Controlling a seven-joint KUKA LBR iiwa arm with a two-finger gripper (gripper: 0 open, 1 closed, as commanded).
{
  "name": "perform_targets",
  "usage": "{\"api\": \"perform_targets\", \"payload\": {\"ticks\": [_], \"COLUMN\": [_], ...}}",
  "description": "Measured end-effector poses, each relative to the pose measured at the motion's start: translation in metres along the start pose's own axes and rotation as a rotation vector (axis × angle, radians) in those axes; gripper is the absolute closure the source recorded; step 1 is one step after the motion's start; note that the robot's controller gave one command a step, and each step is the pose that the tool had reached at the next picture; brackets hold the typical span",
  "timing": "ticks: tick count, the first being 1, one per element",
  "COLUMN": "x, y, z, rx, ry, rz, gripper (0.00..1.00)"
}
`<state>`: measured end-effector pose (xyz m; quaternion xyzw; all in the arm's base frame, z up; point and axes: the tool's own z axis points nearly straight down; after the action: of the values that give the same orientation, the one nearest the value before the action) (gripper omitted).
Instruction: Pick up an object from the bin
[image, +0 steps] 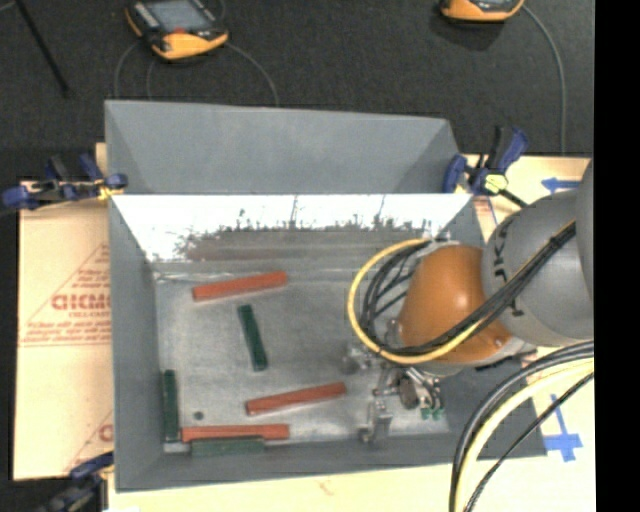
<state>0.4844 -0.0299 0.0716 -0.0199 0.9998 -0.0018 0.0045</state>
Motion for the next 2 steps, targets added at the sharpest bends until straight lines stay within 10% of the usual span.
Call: {"api": "perform_targets", "payload": {"ticks": [1,2], "x": [-0.026,-0.017], "y": [0.041,0.060], "z": [0.001,-0.003], "rx": [-0.005,-0.004], "ry": [0.007,0.007], "rz": [0.067,-0.188], "gripper": [0.00,1.00]}}
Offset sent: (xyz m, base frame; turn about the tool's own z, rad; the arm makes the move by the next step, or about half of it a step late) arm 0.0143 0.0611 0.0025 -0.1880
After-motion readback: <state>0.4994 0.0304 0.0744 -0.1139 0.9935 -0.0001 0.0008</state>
